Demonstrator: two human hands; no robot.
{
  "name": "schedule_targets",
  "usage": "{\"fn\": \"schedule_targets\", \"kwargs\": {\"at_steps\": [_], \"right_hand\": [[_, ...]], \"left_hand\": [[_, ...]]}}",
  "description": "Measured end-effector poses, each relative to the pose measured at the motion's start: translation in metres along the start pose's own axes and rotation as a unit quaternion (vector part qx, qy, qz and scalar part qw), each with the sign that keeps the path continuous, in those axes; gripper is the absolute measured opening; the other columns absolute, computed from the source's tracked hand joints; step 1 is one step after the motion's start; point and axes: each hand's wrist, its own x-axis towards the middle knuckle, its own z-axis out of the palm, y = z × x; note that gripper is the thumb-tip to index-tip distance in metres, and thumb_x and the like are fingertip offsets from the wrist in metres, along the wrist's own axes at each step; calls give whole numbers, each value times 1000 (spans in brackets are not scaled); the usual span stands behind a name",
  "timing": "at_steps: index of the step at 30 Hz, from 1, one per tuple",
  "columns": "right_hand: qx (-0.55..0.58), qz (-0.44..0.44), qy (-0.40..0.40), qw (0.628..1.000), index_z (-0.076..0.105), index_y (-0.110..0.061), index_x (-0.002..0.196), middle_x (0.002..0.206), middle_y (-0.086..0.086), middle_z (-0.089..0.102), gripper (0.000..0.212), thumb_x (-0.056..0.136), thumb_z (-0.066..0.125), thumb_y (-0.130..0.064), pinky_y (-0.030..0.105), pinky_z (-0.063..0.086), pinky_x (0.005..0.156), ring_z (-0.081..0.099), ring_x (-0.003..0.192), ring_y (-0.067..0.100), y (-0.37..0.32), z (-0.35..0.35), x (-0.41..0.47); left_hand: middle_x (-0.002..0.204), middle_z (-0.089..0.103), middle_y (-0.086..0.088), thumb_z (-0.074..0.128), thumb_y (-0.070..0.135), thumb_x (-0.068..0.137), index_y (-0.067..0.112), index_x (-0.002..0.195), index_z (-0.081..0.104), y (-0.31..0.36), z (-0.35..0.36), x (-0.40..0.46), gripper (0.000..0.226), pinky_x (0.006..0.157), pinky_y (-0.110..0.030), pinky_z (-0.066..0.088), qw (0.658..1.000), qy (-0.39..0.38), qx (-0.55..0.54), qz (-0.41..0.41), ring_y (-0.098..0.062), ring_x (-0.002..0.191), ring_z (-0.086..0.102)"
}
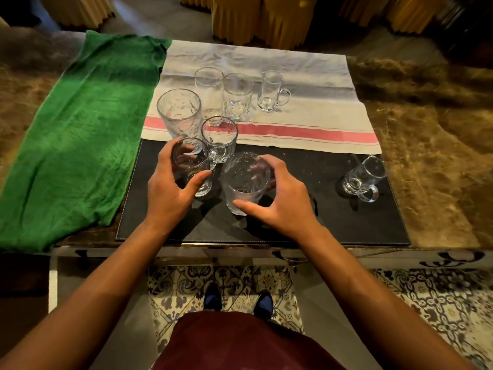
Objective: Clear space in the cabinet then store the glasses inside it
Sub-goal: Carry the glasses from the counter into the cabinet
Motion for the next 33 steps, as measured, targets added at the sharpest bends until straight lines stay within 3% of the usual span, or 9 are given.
{"fn": "schedule_targets", "kwargs": {"at_steps": [7, 12, 16, 20, 25, 33], "right_hand": [[49, 6, -26, 998, 36, -31, 145, 125, -10, 63, 92, 71, 74, -70, 34, 57, 89, 64, 105, 5, 5, -10, 3], [105, -2, 31, 994, 52, -20, 135, 114, -9, 66, 57, 91, 53, -56, 36, 55, 84, 65, 98, 6, 15, -16, 15], [55, 41, 87, 994, 57, -24, 127, 112, -14, 67, 40, 97, 50, -49, 43, 56, 81, 66, 93, 7, 35, -15, 47], [-25, 68, 112, 991, 54, -17, 134, 131, -3, 60, 44, 101, 50, -45, 39, 54, 81, 61, 93, 7, 61, -15, 93], [-71, 167, 131, 975, 48, -15, 143, 144, 4, 54, 49, 103, 42, -43, 37, 44, 97, 55, 126, 23, 87, -18, 152], [-71, 222, 70, 970, 38, -19, 153, 156, 4, 43, 51, 105, 36, -36, 36, 35, 111, 42, 141, 25, 94, -11, 197]], "left_hand": [[128, 64, -2, 78, 33, 86, 18, 144, 37, 1, 0, -1, 73, 99, -18, 48, 1000, 1, -6, -7, -9, 113, 66], [130, 64, -2, 78, 34, 87, 18, 145, 37, 0, 1, -2, 73, 100, -19, 49, 1000, 0, -6, -7, -11, 114, 66], [130, 64, 0, 78, 38, 86, 22, 145, 38, -2, 1, -2, 73, 100, -23, 50, 1000, 2, -12, -14, -10, 115, 66], [130, 64, 0, 80, 32, 84, 25, 144, 37, -2, 0, -1, 74, 100, -17, 48, 1000, 1, -13, -12, -8, 113, 66], [131, 64, -2, 80, 31, 84, 22, 145, 38, -1, -1, -3, 74, 101, -17, 48, 1000, 1, -15, -15, -11, 116, 65], [132, 64, -1, 80, 40, 83, 15, 145, 40, -5, -7, 2, 78, 102, -38, 54, 1000, -27, -1, -7, -14, 117, 66]]}}
